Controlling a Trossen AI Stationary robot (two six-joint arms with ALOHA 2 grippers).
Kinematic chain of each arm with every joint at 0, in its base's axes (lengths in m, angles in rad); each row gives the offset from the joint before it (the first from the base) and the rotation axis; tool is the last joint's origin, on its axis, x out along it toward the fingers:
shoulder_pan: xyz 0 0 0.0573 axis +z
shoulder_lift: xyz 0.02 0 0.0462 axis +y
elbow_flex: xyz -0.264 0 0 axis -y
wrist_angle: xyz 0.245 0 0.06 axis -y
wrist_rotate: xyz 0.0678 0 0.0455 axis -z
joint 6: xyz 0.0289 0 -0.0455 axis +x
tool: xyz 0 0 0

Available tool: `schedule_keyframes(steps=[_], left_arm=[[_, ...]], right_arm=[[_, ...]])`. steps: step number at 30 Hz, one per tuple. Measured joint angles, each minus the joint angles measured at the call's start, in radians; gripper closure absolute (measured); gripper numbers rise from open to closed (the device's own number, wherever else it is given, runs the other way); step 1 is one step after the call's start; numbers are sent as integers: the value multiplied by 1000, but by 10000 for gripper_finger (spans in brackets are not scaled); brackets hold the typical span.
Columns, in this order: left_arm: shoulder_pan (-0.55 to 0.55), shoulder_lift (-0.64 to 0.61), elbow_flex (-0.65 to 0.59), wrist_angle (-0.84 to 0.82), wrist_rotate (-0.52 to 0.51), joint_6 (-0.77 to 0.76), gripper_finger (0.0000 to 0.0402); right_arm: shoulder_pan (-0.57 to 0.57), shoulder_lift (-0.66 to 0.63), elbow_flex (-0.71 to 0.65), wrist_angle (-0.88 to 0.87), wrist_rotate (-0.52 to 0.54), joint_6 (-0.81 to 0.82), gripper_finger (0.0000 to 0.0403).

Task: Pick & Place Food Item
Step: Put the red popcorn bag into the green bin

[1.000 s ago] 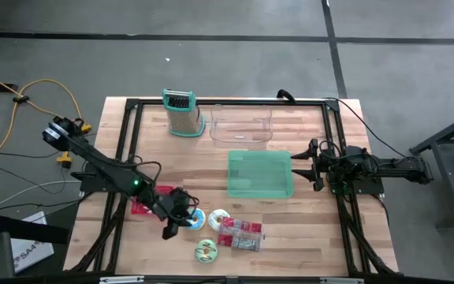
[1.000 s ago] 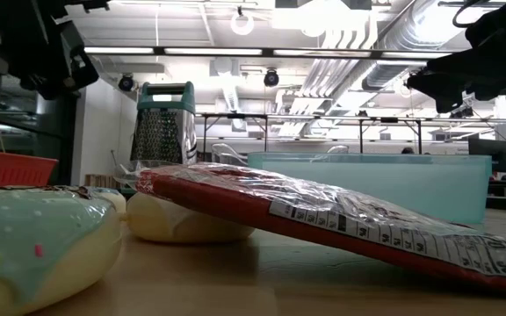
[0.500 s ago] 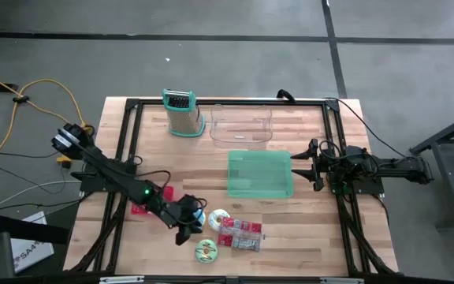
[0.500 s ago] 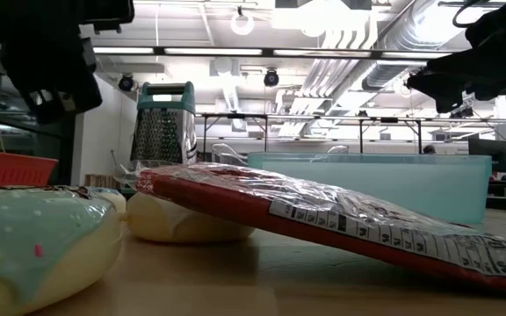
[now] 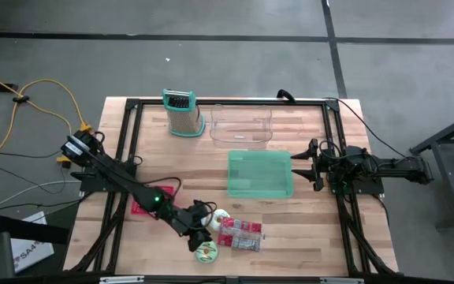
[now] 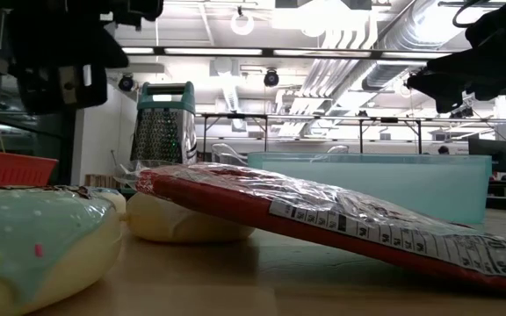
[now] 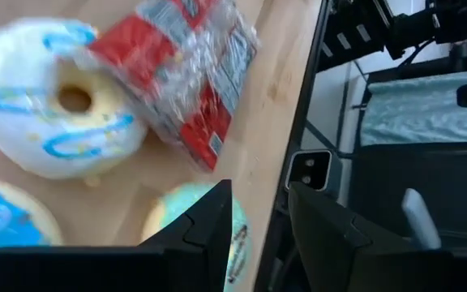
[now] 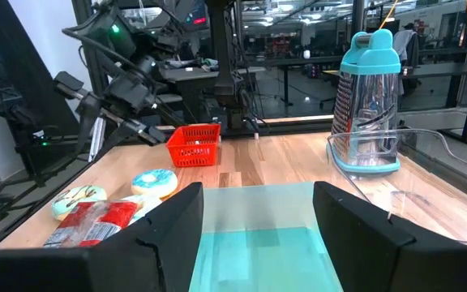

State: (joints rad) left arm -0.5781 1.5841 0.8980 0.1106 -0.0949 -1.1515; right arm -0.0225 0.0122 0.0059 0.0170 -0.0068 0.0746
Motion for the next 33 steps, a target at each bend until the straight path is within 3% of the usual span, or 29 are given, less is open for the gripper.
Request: schedule_keyframes(steps=[15,33], left_arm=[[34,69,1,14,-5,-154,283],[33,100,1,42,-11,-148,283]], right_arm=[[0,0,0,0,0,0,180],[0,0,0,0,0,0,180]])
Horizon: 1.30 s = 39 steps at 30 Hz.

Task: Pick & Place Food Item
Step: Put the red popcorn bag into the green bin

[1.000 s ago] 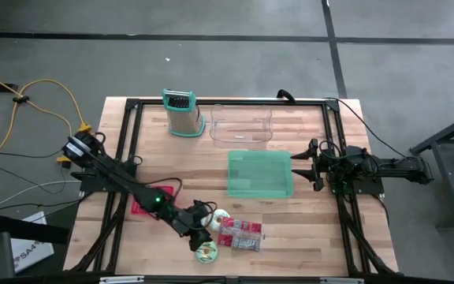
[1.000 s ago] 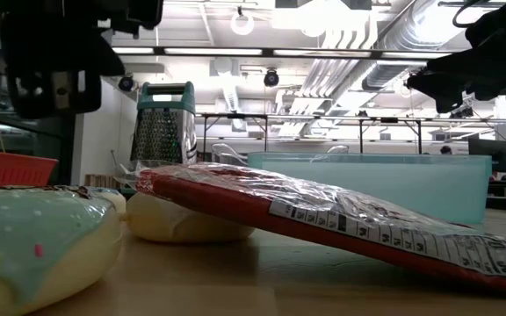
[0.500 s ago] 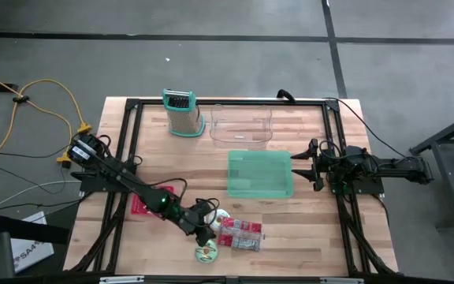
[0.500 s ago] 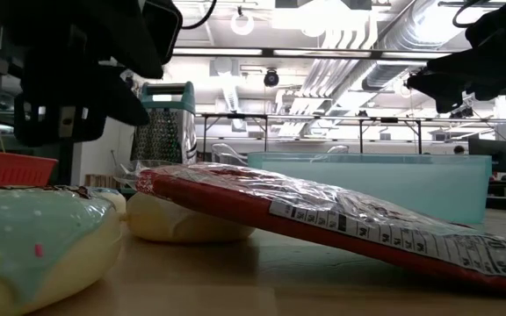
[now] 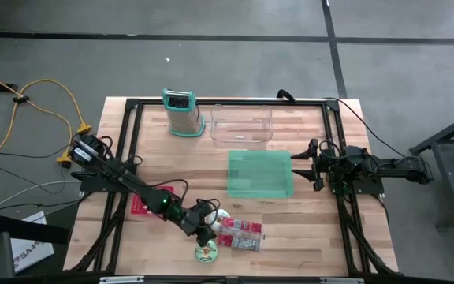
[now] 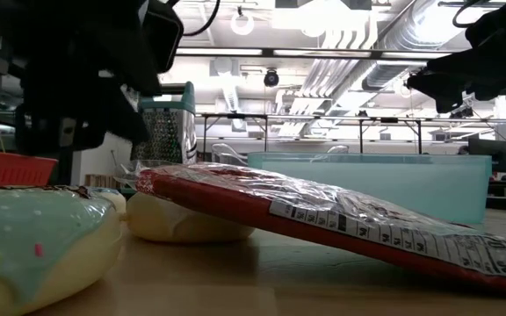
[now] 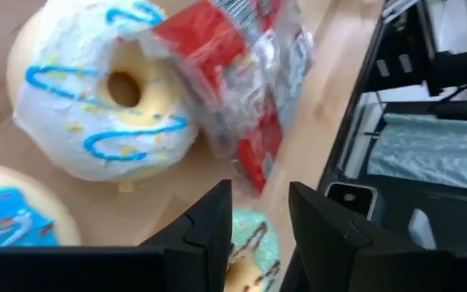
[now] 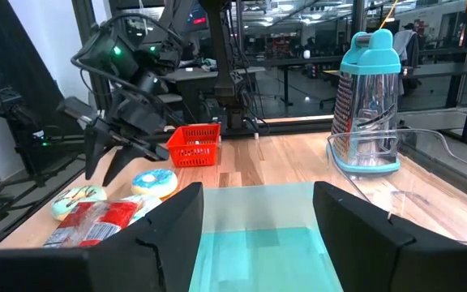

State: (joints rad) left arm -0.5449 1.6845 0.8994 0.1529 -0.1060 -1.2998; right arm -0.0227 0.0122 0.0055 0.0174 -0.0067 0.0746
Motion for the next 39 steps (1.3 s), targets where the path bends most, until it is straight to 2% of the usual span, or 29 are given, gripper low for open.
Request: schedule_keyframes(steps=[14,39], left_arm=[[-1,14,6,-6,0,-33,283],[-1,14,76,-50,41,49,283]], right_arm=[[0,0,0,0,0,0,180],[0,0,0,0,0,0,180]])
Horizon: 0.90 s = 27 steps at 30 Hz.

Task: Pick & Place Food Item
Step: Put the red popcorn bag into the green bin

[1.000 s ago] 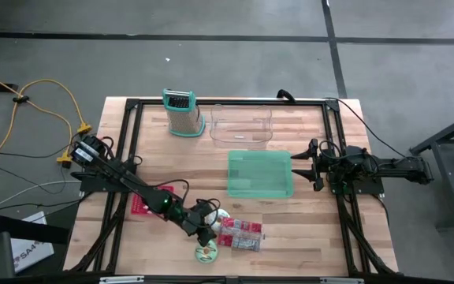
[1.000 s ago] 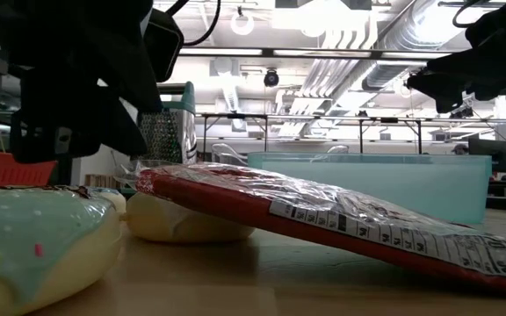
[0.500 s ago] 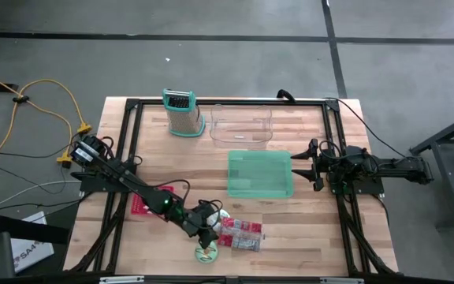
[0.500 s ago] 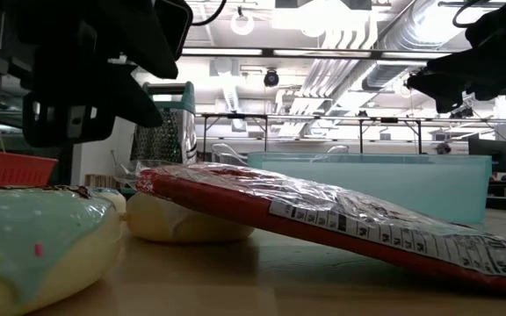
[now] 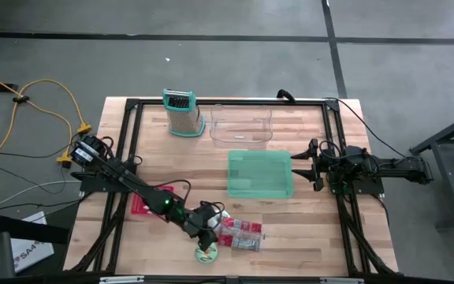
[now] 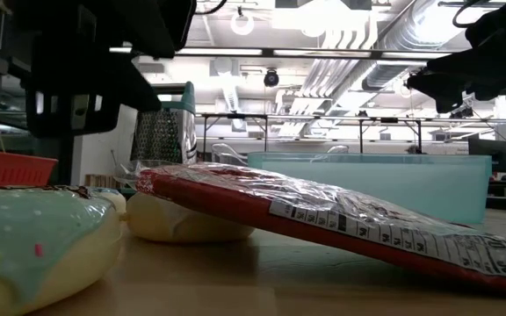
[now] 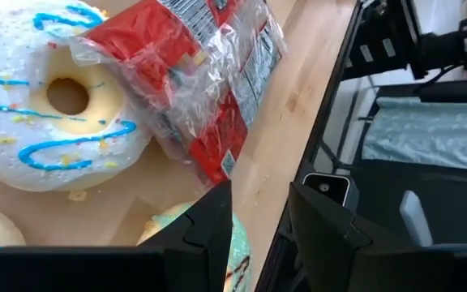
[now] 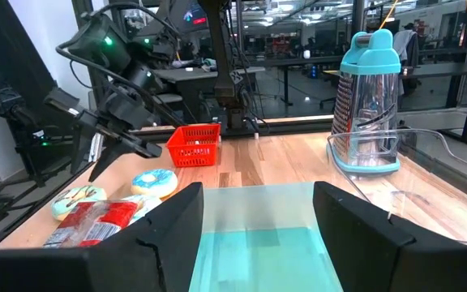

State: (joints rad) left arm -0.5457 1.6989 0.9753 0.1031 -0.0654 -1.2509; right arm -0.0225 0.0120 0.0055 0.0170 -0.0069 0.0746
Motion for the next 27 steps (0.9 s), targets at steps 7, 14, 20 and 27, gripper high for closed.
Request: schedule_keyframes(steps=[7,14,20,27], left_arm=[[1,0,123,-216,-7,41,283],[1,0,181,-349,-15,51,283],[-2,0,184,-350,-18,46,283],[-21,25,243,-386,-36,47,283]], right_arm=[[0,0,0,0,0,0,180],[0,0,0,0,0,0,180],[0,0,0,0,0,0,180],[0,0,0,0,0,0,180]])
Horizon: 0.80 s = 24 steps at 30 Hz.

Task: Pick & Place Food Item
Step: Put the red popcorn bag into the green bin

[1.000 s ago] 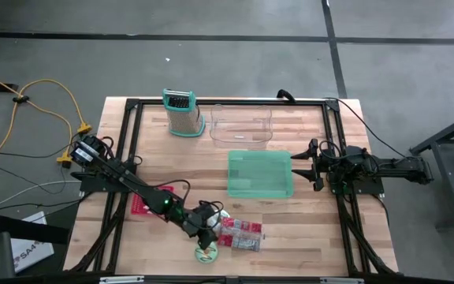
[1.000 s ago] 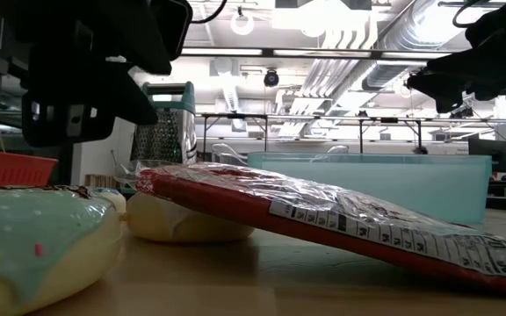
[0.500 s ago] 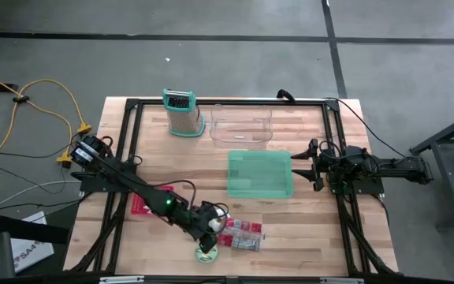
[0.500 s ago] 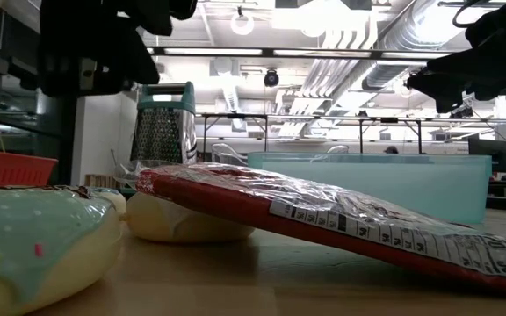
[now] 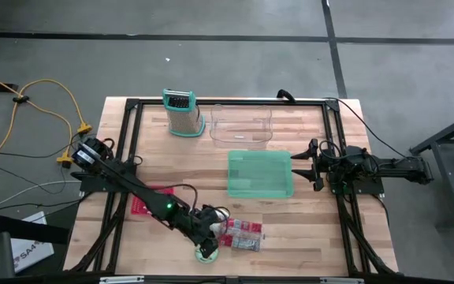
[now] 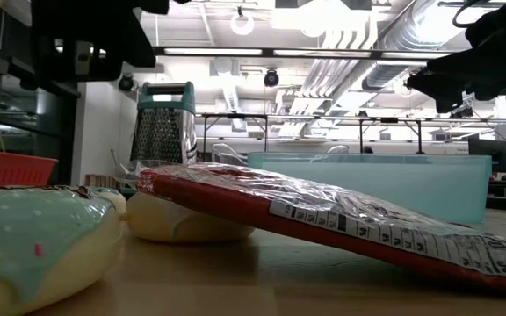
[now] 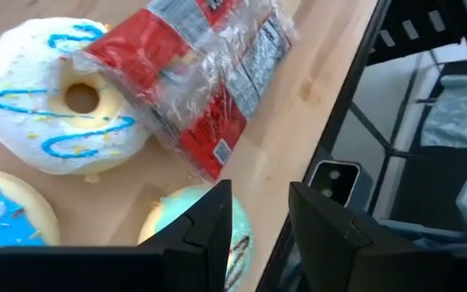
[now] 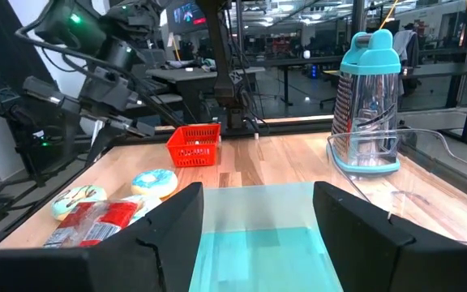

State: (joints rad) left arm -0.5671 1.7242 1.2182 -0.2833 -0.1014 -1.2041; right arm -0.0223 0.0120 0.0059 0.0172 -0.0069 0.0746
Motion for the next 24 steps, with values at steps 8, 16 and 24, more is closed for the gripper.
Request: schedule_keyframes(steps=[8,16,24], left_arm=[[-5,43,48,-37,-13,30,283],[-13,60,48,-32,-72,-41,283],[-21,93,47,-32,-88,-160,283]], right_arm=[[0,0,0,0,0,0,180],[0,0,0,0,0,0,180],[0,0,0,0,0,0,180]])
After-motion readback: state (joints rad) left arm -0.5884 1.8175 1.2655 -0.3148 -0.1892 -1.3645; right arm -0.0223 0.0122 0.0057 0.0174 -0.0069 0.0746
